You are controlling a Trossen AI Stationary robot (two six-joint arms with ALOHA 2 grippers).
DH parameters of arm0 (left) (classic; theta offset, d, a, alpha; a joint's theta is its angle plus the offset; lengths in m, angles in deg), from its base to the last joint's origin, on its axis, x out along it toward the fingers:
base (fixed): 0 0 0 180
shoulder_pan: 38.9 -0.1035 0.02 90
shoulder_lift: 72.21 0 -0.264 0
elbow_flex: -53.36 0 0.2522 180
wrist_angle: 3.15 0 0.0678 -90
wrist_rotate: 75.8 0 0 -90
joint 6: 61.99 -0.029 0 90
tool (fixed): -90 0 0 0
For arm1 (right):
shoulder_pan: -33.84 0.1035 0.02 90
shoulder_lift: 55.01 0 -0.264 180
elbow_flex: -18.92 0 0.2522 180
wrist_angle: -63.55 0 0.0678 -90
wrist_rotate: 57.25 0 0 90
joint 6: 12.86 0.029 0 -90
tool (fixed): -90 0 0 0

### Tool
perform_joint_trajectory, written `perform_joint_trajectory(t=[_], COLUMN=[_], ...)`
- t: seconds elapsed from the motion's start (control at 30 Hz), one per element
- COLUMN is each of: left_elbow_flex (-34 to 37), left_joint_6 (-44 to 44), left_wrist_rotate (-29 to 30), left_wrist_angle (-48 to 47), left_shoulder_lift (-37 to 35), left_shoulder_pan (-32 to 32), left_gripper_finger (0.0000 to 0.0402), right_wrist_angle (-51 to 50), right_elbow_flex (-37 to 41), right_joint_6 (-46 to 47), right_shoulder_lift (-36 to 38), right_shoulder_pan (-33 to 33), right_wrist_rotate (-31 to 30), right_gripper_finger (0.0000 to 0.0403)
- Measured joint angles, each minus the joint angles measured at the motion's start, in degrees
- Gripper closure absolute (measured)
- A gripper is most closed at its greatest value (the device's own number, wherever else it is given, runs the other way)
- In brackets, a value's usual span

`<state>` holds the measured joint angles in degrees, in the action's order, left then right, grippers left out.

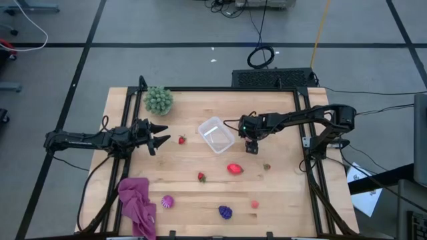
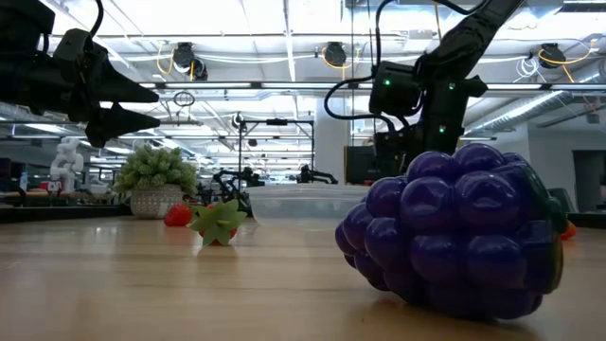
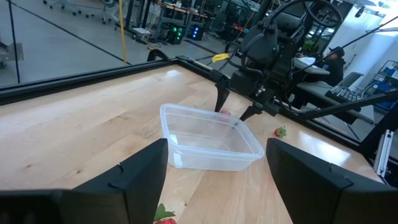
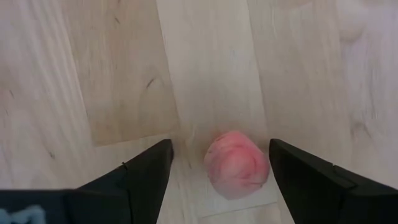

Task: Pick and placing Produce into tupperware
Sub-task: Put the top peach into the transparent bin

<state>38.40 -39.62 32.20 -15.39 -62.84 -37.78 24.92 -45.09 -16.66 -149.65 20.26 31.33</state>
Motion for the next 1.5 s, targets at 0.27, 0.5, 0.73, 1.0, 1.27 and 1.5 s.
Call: perform_joint_trajectory(t=[0.27,0.5,0.73,1.0,1.27,1.5], left_elbow_flex=[0.0,0.0,0.0,0.0,0.0,0.0], left_joint_6=[-0.2,-0.2,-0.1,-0.1,0.0,0.0], left_wrist_rotate=[0.0,0.0,0.0,0.0,0.0,0.0], left_wrist_angle=[0.0,0.0,0.0,0.0,0.0,0.0], left_shoulder_lift=[0.0,0.0,0.0,0.0,0.0,0.0], left_shoulder_pan=[0.0,0.0,0.0,0.0,0.0,0.0], left_gripper_finger=[0.0128,0.0128,0.0128,0.0128,0.0128,0.0128], right_wrist_angle=[-3.0,-2.9,-2.6,-0.4,-0.4,0.1], right_elbow_flex=[0.3,0.3,0.2,0.2,0.1,0.1], right_joint_6=[0.0,0.1,1.6,1.6,1.6,1.6], right_shoulder_lift=[3.0,3.1,3.2,3.2,3.2,3.2], right_shoulder_pan=[-1.5,-1.5,-1.5,-1.4,-1.5,-1.4], right_wrist_rotate=[-0.6,-0.3,-0.2,-0.1,0.0,0.0], right_gripper_finger=[0.0172,0.0181,0.0174,0.017,0.0173,0.0199])
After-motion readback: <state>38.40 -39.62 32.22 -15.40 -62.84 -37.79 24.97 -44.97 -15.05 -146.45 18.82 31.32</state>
